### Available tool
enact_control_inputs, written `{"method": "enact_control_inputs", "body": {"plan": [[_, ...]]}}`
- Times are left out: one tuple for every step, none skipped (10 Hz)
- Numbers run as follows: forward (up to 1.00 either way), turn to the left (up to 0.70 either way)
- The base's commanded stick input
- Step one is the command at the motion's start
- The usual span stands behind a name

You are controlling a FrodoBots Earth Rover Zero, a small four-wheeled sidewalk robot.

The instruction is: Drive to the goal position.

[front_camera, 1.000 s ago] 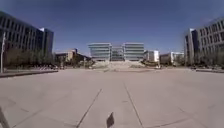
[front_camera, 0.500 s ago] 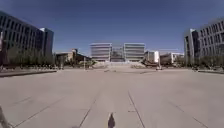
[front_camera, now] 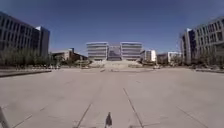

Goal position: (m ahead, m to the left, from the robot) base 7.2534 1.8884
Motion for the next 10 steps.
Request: {"method": "enact_control_inputs", "body": {"plan": [[0.7,-0.01],[0.7,-0.01],[0.7,-0.01],[0.7,-0.01],[0.7,-0.01],[0.7,-0.01],[0.7,-0.01],[0.7,-0.01],[0.7,-0.01],[0.7,-0.01]]}}
